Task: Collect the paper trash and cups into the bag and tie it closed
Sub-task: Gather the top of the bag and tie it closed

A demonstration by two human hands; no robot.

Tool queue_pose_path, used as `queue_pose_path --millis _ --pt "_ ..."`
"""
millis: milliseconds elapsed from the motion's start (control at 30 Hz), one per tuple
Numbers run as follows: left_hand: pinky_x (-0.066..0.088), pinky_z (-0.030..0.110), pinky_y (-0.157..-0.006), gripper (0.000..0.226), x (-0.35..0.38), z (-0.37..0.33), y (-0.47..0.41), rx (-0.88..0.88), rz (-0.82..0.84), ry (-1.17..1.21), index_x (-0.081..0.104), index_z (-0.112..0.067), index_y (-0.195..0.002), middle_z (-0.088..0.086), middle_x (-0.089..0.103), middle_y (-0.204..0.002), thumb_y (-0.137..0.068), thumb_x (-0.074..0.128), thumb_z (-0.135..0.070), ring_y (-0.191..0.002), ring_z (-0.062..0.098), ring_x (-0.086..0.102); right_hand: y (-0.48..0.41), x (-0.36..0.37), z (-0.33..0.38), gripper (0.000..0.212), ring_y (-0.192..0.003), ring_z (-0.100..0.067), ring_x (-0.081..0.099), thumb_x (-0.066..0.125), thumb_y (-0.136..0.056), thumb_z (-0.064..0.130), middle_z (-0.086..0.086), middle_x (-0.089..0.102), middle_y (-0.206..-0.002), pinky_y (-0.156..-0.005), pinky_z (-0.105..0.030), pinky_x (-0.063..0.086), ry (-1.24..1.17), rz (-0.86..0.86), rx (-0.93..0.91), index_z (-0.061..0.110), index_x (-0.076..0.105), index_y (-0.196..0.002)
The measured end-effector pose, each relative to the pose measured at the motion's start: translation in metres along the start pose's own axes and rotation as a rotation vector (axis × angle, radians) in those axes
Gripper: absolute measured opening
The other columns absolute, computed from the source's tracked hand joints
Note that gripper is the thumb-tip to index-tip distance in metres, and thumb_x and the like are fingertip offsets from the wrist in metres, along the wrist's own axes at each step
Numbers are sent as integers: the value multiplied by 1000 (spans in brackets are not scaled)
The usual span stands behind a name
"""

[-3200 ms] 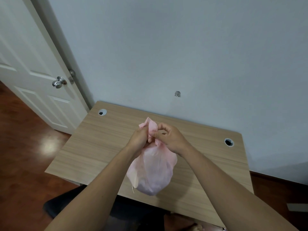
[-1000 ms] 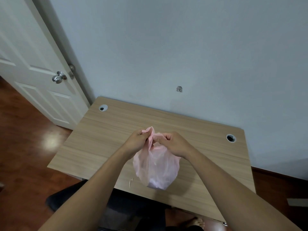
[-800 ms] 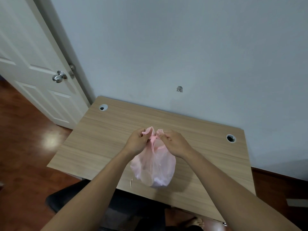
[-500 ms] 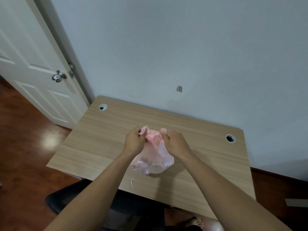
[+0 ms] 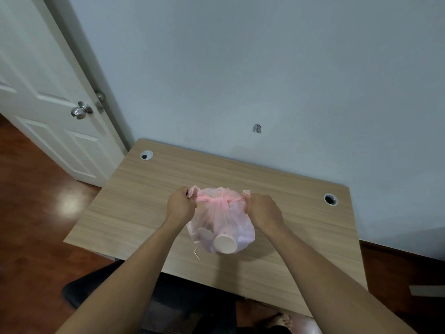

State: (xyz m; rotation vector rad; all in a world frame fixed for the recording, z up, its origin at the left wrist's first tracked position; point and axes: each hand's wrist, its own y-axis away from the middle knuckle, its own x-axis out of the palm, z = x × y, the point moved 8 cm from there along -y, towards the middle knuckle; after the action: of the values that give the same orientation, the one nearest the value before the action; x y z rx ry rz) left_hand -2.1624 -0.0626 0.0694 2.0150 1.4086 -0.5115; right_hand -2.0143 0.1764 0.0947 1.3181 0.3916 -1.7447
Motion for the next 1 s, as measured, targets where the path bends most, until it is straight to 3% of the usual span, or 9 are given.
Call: queue_pose_path --millis 167,300,400,467,567,633,800,900,1000 --pt "53 41 -73 26 -3 -25 14 186 -5 121 65 -20 -92 -2 71 -84 -114 54 -27 -89 33 71 3 -20 29 54 -92 -27 65 33 -122 33 4 63 -83 -78 -38 41 -216 -107 -244 22 67 -81" --pt "62 57 -85 35 4 -50 30 315 133 325 65 -16 -103 7 74 -101 -115 51 -45 -97 23 74 12 -27 63 48 -120 -8 57 39 -120 42 0 69 -111 -108 -30 44 -522 33 -397 32 68 -83" --pt "57 37 -71 17 14 -70 42 386 247 422 66 -23 -109 -6 68 -86 -115 54 -33 -78 12 62 16 -35 82 55 -96 -7 67 40 -120 46 2 70 -95 -91 -21 48 -817 64 -417 20 65 -80" --pt "48 27 -69 17 18 -81 49 426 300 482 70 -24 -111 -9 61 -79 -116 55 -29 -72 12 54 15 -34 87 58 -85 -18 71 41 -119 50 -13 73 -93 -85 -31 54 -998 120 -369 9 64 -85" --pt "47 19 -71 17 22 -85 54 419 363 538 76 -29 -107 -17 65 -84 -111 63 -39 -75 3 57 12 -24 82 56 -94 -38 73 44 -117 53 -33 73 -102 -97 -54 58 -1195 218 -262 9 66 -90" --pt "47 16 -71 17 25 -86 55 419 387 549 77 -22 -109 -16 68 -88 -110 67 -36 -77 1 60 11 -19 76 51 -98 -35 73 47 -116 55 -25 74 -100 -95 -50 60 -1263 250 -202 13 68 -95" --pt "60 29 -87 27 27 -81 55 275 379 782 80 -20 -120 3 82 -113 -107 72 -42 -99 15 76 9 -5 55 53 -121 -12 77 50 -112 60 3 79 -128 -107 -36 59 -1150 238 -35 12 64 -128" --pt "59 45 -100 34 31 -73 52 153 388 970 78 -13 -125 18 79 -123 -106 73 -40 -110 28 75 15 -11 54 31 -114 -3 74 57 -114 47 8 80 -124 -98 -25 56 -920 194 -168 19 66 -125" --pt "62 41 -97 34 35 -71 52 101 430 1076 76 -10 -129 20 78 -117 -107 72 -35 -104 26 76 16 -18 53 12 -99 -7 75 69 -110 30 6 81 -111 -87 -24 56 -801 127 -233 19 72 -115"
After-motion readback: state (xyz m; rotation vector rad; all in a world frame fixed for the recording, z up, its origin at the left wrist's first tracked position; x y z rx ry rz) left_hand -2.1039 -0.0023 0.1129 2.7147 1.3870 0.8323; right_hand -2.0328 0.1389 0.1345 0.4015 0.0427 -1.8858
